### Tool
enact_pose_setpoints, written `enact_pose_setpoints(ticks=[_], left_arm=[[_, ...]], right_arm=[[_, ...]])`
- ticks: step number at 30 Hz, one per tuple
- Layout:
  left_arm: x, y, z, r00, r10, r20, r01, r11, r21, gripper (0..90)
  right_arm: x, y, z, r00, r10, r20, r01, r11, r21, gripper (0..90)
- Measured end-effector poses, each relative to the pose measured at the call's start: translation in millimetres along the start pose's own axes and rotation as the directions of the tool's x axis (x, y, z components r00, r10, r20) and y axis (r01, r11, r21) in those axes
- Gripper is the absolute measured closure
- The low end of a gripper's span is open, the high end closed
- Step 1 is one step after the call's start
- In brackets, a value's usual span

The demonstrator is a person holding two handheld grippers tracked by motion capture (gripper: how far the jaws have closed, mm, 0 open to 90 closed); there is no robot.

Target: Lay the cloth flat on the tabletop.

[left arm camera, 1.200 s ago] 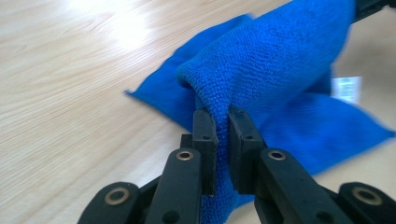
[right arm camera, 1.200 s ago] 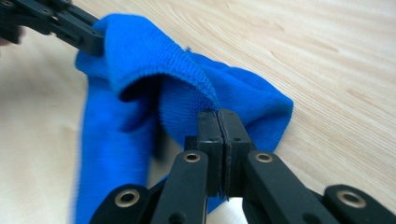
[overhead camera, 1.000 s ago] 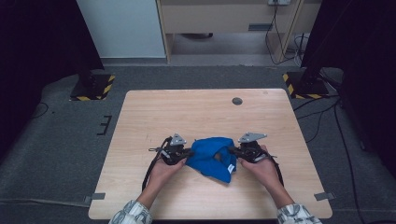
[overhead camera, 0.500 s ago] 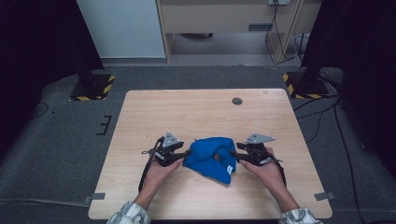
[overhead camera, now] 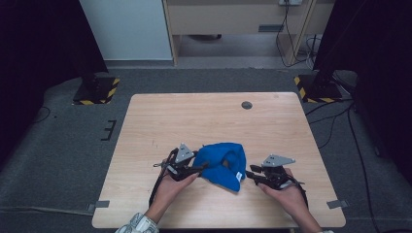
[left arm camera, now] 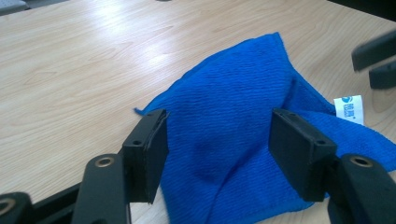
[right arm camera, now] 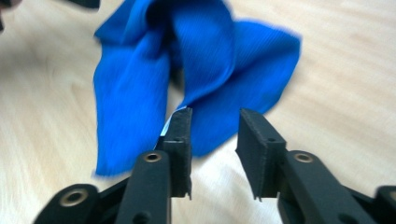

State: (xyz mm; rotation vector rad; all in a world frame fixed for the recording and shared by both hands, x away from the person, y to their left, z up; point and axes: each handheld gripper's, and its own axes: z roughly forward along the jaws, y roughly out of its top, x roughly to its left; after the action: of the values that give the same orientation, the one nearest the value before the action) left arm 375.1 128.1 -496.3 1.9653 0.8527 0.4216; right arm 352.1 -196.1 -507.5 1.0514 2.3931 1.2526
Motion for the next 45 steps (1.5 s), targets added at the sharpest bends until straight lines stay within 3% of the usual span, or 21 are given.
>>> enact_pose_setpoints(ticks=[7, 15, 17, 20, 23, 24, 25, 27, 31, 40, 45], left_arm=[[-6.0, -0.4, 10.7, 0.9998, 0.019, 0.0, -0.019, 0.9998, 0.011, 34.3], [-9.8, -5.8, 31.0, 0.9969, 0.078, 0.003, -0.078, 0.9936, 0.081, 33.4], [-10.2, -5.7, 34.4, 0.995, 0.099, -0.014, -0.097, 0.991, 0.093, 33.6], [-7.8, -5.2, 37.5, 0.9958, 0.091, -0.01, -0.09, 0.9912, 0.098, 38.5], [-6.0, -6.7, 39.3, 0.9959, 0.091, 0.0, -0.09, 0.9891, 0.117, 49.9], [-6.0, -6.7, 39.3, 0.9959, 0.091, 0.0, -0.09, 0.9891, 0.117, 54.2], [-5.5, -6.3, 39.0, 0.9959, 0.09, 0.001, -0.09, 0.9893, 0.115, 54.2], [-4.8, -5.1, 38.5, 0.9961, 0.088, 0.006, -0.088, 0.9894, 0.115, 63.5], [-3.7, -3.1, 34.6, 0.9968, 0.078, 0.015, -0.079, 0.9915, 0.103, 70.9], [-2.1, 9.7, 13.2, 0.9978, 0.054, 0.039, -0.055, 0.9978, 0.037, 81.6], [9.3, 12.5, 4.5, 0.9999, 0.016, -0.002, -0.016, 0.9998, 0.011, 81.6]], right_arm=[[5.0, -9.0, 8.7, 0.9988, -0.04, -0.027, 0.041, 0.998, 0.05, 67.9], [13.5, -10.3, 17.4, 0.9965, -0.071, -0.045, 0.074, 0.995, 0.071, 60.8], [14.9, -10.5, 19.9, 0.9962, -0.077, -0.041, 0.08, 0.994, 0.078, 60.4], [16.3, -10.6, 24.1, 0.9954, -0.088, -0.038, 0.091, 0.992, 0.086, 60.4], [17.2, -8.8, 28.4, 0.9953, -0.091, -0.031, 0.094, 0.992, 0.083, 68.7], [17.2, -8.8, 28.4, 0.9953, -0.091, -0.031, 0.094, 0.992, 0.083, 68.7], [17.2, -8.1, 29.4, 0.9948, -0.097, -0.031, 0.099, 0.992, 0.079, 73.0], [16.9, -5.3, 30.7, 0.9944, -0.099, -0.036, 0.102, 0.992, 0.075, 81.6], [16.5, -2.6, 30.0, 0.9953, -0.092, -0.03, 0.094, 0.994, 0.062, 86.9], [8.4, 1.1, 18.7, 0.9982, -0.059, -0.014, 0.059, 0.998, 0.019, 87.5], [0.9, -0.3, 14.4, 0.9991, -0.041, -0.006, 0.041, 0.999, 0.01, 86.8]])
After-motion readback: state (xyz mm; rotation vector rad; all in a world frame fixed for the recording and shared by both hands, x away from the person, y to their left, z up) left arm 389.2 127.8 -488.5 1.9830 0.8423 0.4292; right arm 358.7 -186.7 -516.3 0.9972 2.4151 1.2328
